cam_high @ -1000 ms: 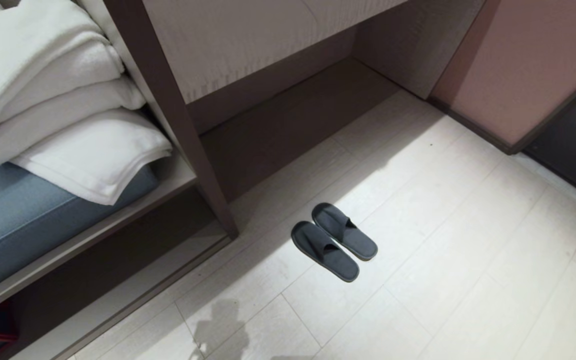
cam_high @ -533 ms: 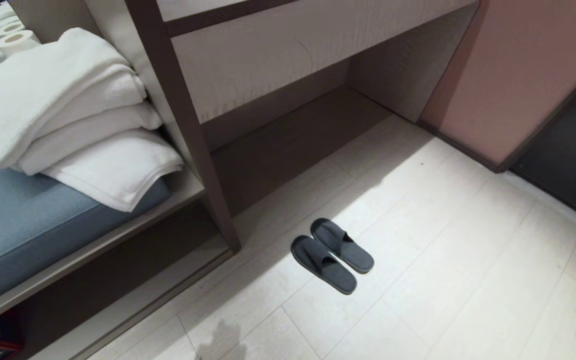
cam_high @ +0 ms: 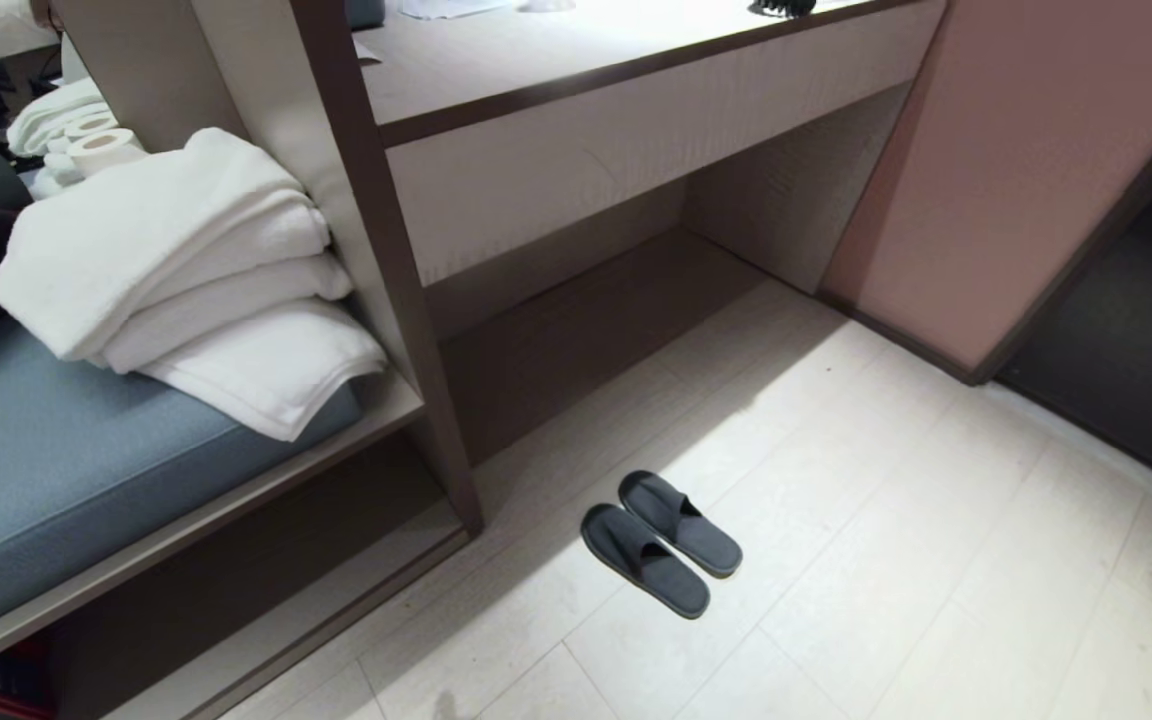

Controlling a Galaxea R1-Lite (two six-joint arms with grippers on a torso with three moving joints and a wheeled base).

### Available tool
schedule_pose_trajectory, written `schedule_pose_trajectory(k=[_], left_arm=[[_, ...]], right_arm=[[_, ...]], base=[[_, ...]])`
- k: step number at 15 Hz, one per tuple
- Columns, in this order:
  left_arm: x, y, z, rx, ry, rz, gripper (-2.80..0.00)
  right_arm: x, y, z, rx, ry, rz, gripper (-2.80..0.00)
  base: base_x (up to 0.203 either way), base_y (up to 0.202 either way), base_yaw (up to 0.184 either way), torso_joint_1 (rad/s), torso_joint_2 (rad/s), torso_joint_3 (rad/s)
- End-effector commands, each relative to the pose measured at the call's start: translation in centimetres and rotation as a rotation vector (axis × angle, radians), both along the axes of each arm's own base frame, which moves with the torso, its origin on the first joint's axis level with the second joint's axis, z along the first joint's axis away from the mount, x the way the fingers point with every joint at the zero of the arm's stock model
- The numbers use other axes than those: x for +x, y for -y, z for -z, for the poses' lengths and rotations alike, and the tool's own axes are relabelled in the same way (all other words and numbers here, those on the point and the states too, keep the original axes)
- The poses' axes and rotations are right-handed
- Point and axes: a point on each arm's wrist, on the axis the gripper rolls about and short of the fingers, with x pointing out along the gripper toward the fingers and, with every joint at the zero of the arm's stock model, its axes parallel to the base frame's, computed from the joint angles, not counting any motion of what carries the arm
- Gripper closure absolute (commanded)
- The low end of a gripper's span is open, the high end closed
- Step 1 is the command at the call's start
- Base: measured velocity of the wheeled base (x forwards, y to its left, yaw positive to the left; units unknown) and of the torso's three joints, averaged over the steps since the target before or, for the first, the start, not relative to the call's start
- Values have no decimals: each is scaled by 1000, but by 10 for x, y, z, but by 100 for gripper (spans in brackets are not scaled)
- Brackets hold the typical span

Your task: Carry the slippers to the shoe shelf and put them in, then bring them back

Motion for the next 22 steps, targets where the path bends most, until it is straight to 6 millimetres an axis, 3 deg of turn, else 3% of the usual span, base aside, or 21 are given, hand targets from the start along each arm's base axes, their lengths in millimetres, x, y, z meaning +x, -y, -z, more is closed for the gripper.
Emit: schedule_pose_trajectory(k=[1, 22], left_arm=[[0, 0, 0, -1, 1, -1, 0], [0, 0, 0, -1, 1, -1, 0]], right_arm=[[0, 0, 0, -2, -2, 0, 0], [0, 0, 0, -5, -2, 1, 0]], base=[[0, 0, 0, 2, 2, 207], [0, 0, 0, 2, 3, 186]])
